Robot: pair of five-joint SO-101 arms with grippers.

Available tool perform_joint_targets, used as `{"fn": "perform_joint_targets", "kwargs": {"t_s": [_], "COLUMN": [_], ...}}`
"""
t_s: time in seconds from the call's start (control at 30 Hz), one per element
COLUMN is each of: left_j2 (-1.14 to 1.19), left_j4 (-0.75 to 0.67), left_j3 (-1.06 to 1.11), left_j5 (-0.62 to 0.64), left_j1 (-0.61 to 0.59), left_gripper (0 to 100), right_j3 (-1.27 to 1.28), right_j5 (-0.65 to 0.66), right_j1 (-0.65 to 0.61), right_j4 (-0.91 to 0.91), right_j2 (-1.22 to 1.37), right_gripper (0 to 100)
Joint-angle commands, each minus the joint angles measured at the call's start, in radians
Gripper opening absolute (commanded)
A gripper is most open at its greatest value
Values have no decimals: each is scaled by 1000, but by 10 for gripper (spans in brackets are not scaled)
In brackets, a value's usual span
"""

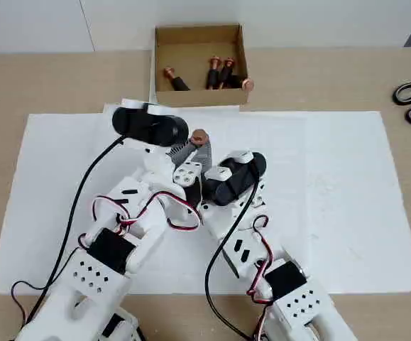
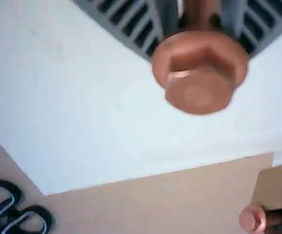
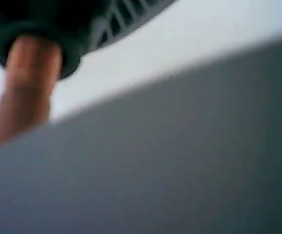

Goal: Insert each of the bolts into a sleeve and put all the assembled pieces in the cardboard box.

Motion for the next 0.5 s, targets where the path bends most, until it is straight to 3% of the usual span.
{"fn": "perform_joint_targets", "kwargs": {"t_s": [0.0,0.47], "left_j2": [-25,-25], "left_j4": [9,61], "left_j3": [-5,25], "left_j5": [-8,-6], "left_j1": [12,15], "left_gripper": [6,6], "right_j3": [-11,-11], "right_j5": [-3,-3], "right_j1": [12,12], "right_j4": [-18,-18], "right_j2": [-24,-24], "right_gripper": [4,4]}}
